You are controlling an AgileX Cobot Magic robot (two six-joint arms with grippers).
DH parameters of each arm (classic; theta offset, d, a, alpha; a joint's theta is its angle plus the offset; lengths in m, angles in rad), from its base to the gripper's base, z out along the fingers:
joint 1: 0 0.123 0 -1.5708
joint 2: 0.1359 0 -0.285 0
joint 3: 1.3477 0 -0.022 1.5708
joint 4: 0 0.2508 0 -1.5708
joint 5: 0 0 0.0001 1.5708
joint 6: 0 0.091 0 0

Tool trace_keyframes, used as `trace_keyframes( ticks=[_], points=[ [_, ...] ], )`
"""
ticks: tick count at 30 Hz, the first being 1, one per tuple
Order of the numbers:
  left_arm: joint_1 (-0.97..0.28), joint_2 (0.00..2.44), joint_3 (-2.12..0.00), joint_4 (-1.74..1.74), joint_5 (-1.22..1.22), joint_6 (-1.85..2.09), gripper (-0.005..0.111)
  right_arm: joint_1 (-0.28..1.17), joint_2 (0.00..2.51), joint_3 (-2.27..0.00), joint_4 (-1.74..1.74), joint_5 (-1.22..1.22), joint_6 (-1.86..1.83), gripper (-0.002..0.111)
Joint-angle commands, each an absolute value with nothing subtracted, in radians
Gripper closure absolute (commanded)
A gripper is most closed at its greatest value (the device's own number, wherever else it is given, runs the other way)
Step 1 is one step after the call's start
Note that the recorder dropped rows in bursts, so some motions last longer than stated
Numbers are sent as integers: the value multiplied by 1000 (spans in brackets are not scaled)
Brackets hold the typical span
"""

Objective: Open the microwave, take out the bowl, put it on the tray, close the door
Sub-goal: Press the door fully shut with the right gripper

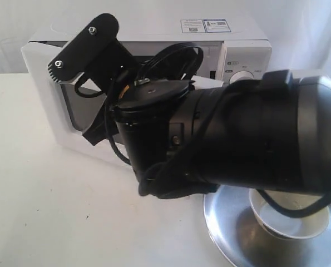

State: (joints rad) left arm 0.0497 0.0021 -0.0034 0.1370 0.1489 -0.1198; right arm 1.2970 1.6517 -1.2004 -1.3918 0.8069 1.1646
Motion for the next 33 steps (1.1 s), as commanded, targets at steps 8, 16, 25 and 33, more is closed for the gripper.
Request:
trace_keyframes(
  ticks=[8, 16, 25, 33],
  points=[
    [47, 0, 0, 135, 149, -125, 107, 1151, 1717, -1196, -1364, 824, 1047, 108],
    [47, 0, 0, 135, 149, -125, 107, 1126, 1694, -1198, -1342, 861, 1097, 108],
    [47, 0, 0, 135, 149, -125, 107, 1285, 1591, -1185, -1376, 849, 1076, 108],
    [47, 0, 0, 135, 149, -125, 107, 1135, 1657, -1185, -1491, 776, 1142, 108]
  ],
)
